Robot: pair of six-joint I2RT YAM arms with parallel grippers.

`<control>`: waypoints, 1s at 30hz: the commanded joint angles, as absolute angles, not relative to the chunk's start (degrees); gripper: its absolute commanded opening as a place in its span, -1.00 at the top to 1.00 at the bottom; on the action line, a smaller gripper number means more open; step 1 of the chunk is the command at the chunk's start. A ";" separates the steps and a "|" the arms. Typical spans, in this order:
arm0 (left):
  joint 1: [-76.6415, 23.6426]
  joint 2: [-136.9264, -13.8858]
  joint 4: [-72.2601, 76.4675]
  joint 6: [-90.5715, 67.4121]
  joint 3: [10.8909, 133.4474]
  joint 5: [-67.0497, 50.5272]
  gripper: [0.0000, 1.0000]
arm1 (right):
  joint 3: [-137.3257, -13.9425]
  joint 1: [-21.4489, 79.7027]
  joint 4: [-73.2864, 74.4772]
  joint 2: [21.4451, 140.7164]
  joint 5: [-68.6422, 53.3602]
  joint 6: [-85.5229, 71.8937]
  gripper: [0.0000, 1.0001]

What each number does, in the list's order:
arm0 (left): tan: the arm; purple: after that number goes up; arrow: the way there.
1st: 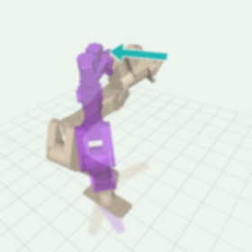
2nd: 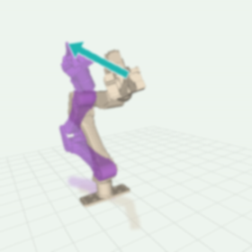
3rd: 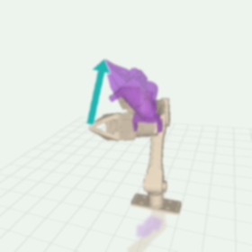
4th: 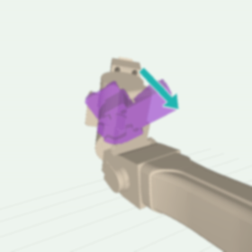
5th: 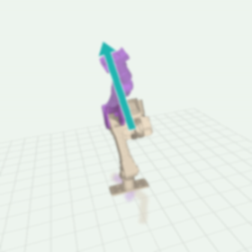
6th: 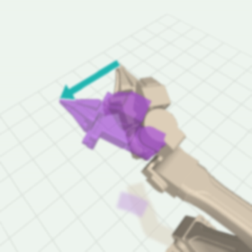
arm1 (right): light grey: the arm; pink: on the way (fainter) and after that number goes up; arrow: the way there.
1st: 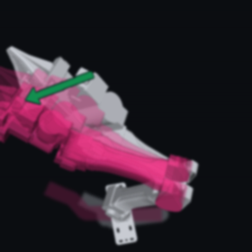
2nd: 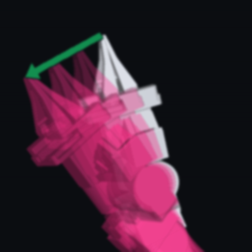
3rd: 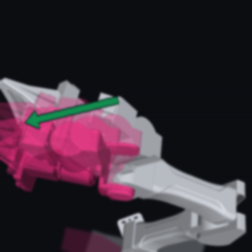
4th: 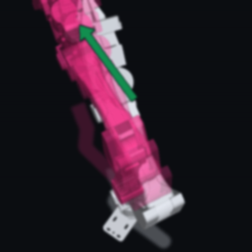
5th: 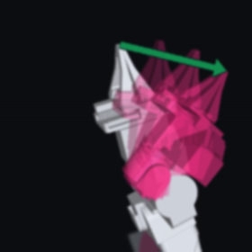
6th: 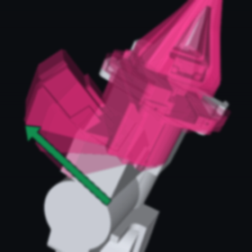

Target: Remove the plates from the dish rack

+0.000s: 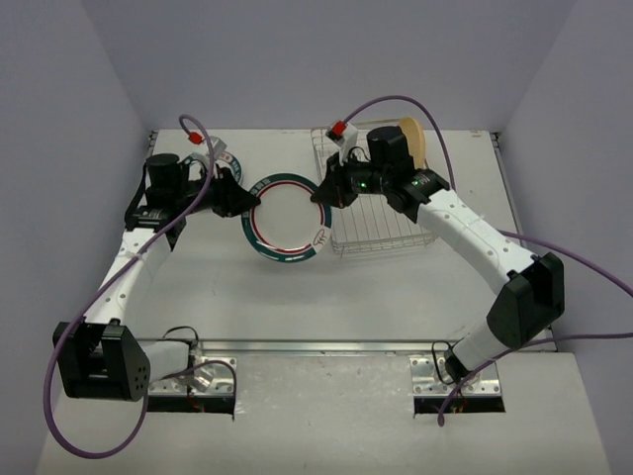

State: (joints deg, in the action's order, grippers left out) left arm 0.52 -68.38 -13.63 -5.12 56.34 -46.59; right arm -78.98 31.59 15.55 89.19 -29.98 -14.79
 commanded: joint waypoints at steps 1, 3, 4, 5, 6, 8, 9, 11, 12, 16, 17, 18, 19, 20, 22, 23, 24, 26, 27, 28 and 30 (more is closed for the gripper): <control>0.62 -67.96 -12.92 -2.07 57.39 -45.59 0.71 | -82.95 31.64 12.50 87.60 -28.90 -13.47 1.00; 0.62 -68.27 -12.63 -2.76 57.64 -45.25 0.92 | -83.12 31.64 12.81 87.81 -26.98 -13.27 0.91; 0.62 -68.69 -12.57 -3.12 58.05 -44.79 0.99 | -83.22 31.64 13.07 87.96 -25.47 -13.27 0.75; 0.62 -69.20 -12.65 -3.48 58.49 -44.74 1.00 | -83.31 31.56 13.25 88.14 -24.52 -13.27 0.56; 0.69 -70.19 -12.73 -4.44 59.00 -44.74 1.00 | -83.40 31.55 13.50 88.46 -23.43 -13.35 0.22; 1.84 -71.36 -12.57 -5.80 60.64 -44.65 1.00 | -83.27 31.55 13.85 88.59 -20.29 -13.35 -0.62; 3.11 -72.81 -12.50 -6.32 62.25 -44.20 1.00 | -83.04 31.52 14.05 88.53 -18.97 -13.14 -0.81; 7.88 -75.69 -12.18 -8.19 65.55 -41.87 1.00 | -82.42 31.32 14.61 88.14 -15.82 -12.85 -0.97; 9.90 -78.30 -12.13 -9.03 67.07 -40.83 1.00 | -81.57 31.22 14.61 87.80 -14.80 -12.77 -0.98; 19.04 -88.65 -14.14 -12.72 78.05 -38.47 1.00 | -79.09 29.07 14.59 86.58 -13.80 -13.06 -0.98; 20.87 -91.73 -14.46 -14.30 79.85 -38.86 1.00 | -78.72 28.64 14.63 86.38 -13.90 -13.27 -0.98; 22.15 -95.26 -14.67 -16.25 81.67 -39.28 1.00 | -78.39 28.20 14.68 86.21 -14.07 -13.53 -0.97; 22.92 -96.95 -14.68 -16.98 83.44 -39.33 1.00 | -77.96 27.58 14.68 85.88 -14.40 -13.63 -0.98; 23.65 -98.72 -14.75 -17.68 85.12 -39.20 1.00 | -77.60 27.03 14.69 85.60 -14.71 -13.73 -0.98; 24.85 -102.23 -14.73 -19.14 87.06 -37.92 1.00 | -77.63 26.61 14.98 85.55 -14.90 -13.85 -0.98; 25.50 -103.40 -14.13 -20.02 87.49 -37.73 1.00 | -77.77 26.47 15.26 85.60 -14.86 -13.80 -0.98; 25.65 -104.38 -13.91 -20.51 87.92 -37.40 1.00 | -78.01 26.46 15.60 85.76 -14.85 -13.80 -0.98; 26.11 -107.47 -13.37 -21.16 88.72 -36.02 1.00 | -78.72 26.31 16.54 85.93 -14.56 -13.50 -0.97; 26.19 -108.42 -13.22 -21.22 89.11 -35.42 1.00 | -79.04 26.18 17.11 86.01 -14.30 -13.35 -0.98; 26.19 -109.08 -13.18 -21.05 89.43 -34.84 1.00 | -79.37 26.06 17.58 86.09 -13.93 -13.18 -0.98; 26.22 -110.57 -13.34 -20.64 89.93 -34.22 1.00 | -79.87 25.75 18.33 86.20 -13.30 -13.00 -0.97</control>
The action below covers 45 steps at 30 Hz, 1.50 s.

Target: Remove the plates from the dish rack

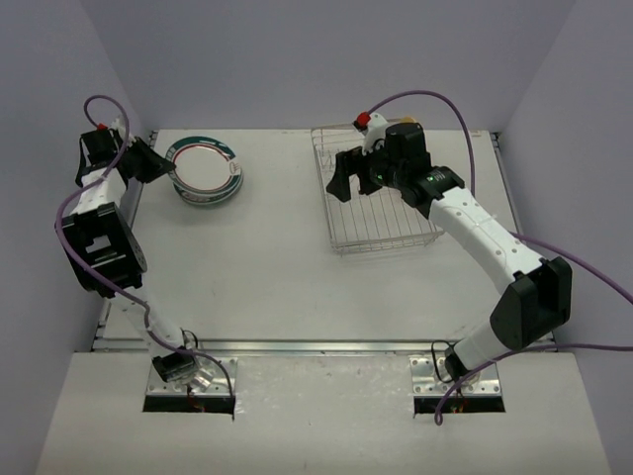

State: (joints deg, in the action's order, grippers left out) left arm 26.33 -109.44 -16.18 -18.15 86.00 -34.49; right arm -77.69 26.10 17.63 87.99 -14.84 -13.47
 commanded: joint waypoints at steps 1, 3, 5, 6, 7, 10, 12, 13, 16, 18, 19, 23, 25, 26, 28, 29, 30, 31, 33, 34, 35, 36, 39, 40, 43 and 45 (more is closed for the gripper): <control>26.11 -111.44 -13.64 -20.24 90.28 -33.62 1.00 | -80.18 25.53 18.76 86.32 -13.18 -12.85 -0.97; 26.19 -112.77 -14.02 -19.31 90.67 -33.14 1.00 | -80.49 24.83 19.30 86.32 -13.17 -13.08 -0.97; 26.22 -113.96 -14.47 -18.58 90.93 -31.50 0.96 | -80.66 24.07 19.61 86.36 -13.34 -13.22 -0.97; 26.28 -114.10 -14.40 -18.17 90.88 -31.29 0.91 | -80.78 23.71 19.78 86.32 -13.45 -13.28 -0.97; 26.28 -114.24 -14.34 -17.96 90.88 -30.75 0.86 | -80.85 23.58 19.85 86.39 -13.45 -13.35 -0.98; 26.19 -113.99 -13.66 -16.53 90.94 -29.14 0.39 | -81.13 23.38 20.05 86.41 -13.70 -13.53 -0.97; 26.19 -113.52 -14.05 -15.35 91.80 -28.27 0.04 | -81.59 23.38 20.20 86.56 -13.01 -13.61 -0.97; 26.24 -113.11 -14.42 -14.79 92.25 -27.91 -0.09 | -81.80 23.38 20.37 86.57 -12.57 -13.62 -0.98; 25.75 -110.97 -15.84 -12.30 93.46 -26.19 -0.43 | -82.72 23.33 20.57 86.43 -8.70 -13.57 -0.98; 24.53 -107.96 -17.22 -8.12 93.78 -21.78 -0.62 | -83.13 23.29 20.57 86.24 -5.77 -13.37 -0.97; 23.42 -107.76 -17.39 -6.11 93.47 -21.45 -0.65 | -83.30 23.29 20.57 86.14 -3.83 -13.36 -0.98; 16.44 -99.49 -14.22 4.81 87.10 -7.21 -0.71 | -84.37 22.24 20.56 86.31 5.31 -13.18 -0.97; 13.61 -94.16 -11.64 7.44 82.29 -2.84 -0.79 | -85.12 21.27 20.49 86.75 11.29 -12.96 -0.98; 12.75 -92.11 -11.06 7.93 80.61 -1.65 -0.81 | -85.41 20.86 20.48 87.03 13.00 -12.72 -0.98; 12.11 -89.20 -10.90 7.90 78.68 -1.37 -0.82 | -85.75 20.18 20.48 87.68 15.58 -11.86 -0.98; 12.00 -87.64 -10.90 7.56 77.98 -1.84 -0.83 | -86.00 19.96 20.48 88.15 17.73 -11.26 -0.97; 11.75 -87.12 -10.88 7.44 77.06 -1.97 -0.84 | -86.15 19.51 20.46 88.27 18.08 -11.11 -0.97; 11.26 -85.17 -10.81 7.04 75.54 -2.41 -0.86 | -86.26 18.79 20.39 88.76 19.31 -10.64 -0.97; 9.51 -81.51 -10.45 7.34 72.40 -2.31 -0.86 | -86.89 17.13 20.39 90.11 21.07 -10.54 -0.91; 8.36 -79.74 -9.79 8.24 70.87 -1.89 -0.87 | -87.32 16.40 20.39 90.90 21.56 -10.48 -0.88; 7.21 -78.28 -9.34 8.89 69.61 -1.33 -0.87 | -87.63 15.93 20.33 91.63 22.44 -10.40 -0.86; 5.62 -76.78 -8.79 9.73 68.11 -0.08 -0.87 | -87.92 15.62 19.77 92.46 23.85 -10.02 -0.85; 0.84 -72.90 -7.55 12.17 64.00 4.05 -0.86 | -88.90 14.82 17.80 95.30 27.82 -8.42 -0.81; 0.25 -71.95 -7.46 12.51 62.90 5.30 -0.86 | -89.34 14.58 17.47 96.17 28.29 -7.71 -0.81; -2.75 -71.25 -7.45 12.81 62.07 5.69 -0.86 | -91.91 14.05 17.25 99.87 29.64 -7.41 -0.79; -3.59 -71.17 -7.47 12.83 61.81 5.78 -0.86 | -93.21 13.61 17.16 102.12 29.40 -7.52 -0.79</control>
State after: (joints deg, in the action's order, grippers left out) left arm -2.16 -73.50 -10.52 11.06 62.08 2.91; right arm -88.35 14.37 20.55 98.52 25.56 -8.71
